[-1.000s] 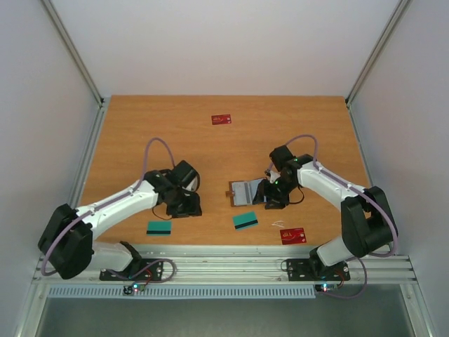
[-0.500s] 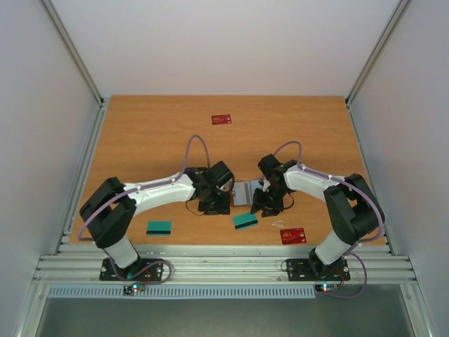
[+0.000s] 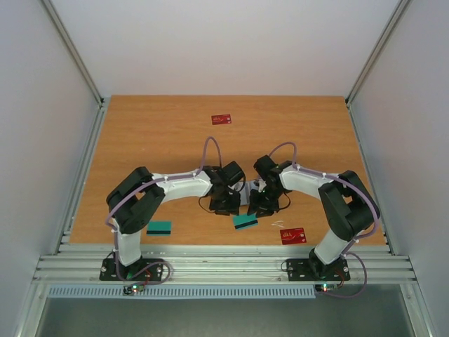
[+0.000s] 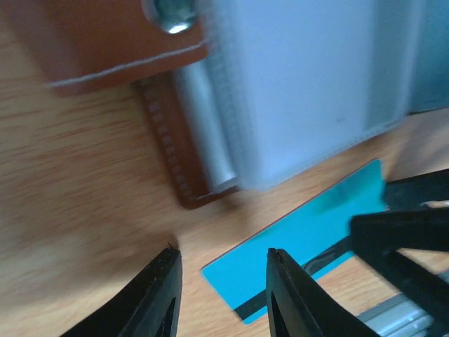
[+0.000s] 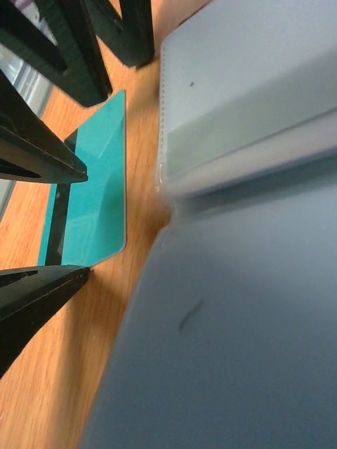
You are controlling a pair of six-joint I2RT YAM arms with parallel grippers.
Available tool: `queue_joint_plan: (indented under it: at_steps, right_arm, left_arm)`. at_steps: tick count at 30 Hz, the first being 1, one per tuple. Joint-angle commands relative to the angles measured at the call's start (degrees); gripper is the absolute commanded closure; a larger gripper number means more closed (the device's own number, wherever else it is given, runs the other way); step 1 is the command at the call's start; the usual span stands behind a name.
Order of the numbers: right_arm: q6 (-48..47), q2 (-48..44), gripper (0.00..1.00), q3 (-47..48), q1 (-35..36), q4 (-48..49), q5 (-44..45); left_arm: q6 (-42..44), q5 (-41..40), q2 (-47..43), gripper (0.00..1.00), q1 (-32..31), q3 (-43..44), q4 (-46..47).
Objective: Put the credit cards into the card holder
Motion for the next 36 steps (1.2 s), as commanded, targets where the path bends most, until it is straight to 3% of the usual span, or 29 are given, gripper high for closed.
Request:
queue_joint_plan:
  at_steps: [1, 6, 17, 36]
  right_arm:
    - [0.0, 1.3, 0.65, -1.7, 0.8, 2.4, -2.3]
    - [-0.6, 0.7, 0.65, -3.8, 1.0, 3.3, -6.9]
    - [-0.7, -1.2, 0.65, -6.5, 1.2, 3.6, -9.5]
    - [-0.5, -10.1, 0.61, -1.7, 1.2, -7.4, -4.0]
  left_arm:
    - [1.1, 4.9, 3.5, 0.65, -0.9, 0.1, 5.1]
    - [1.4, 7.9, 4.6, 0.67, -3.5, -2.3, 8.5]
    - [-5.1, 8.1, -2.4, 0.68, -8.9, -13.0, 13.7]
    - [0.3, 4.9, -4.7, 0.68, -8.3, -6.1, 3.4]
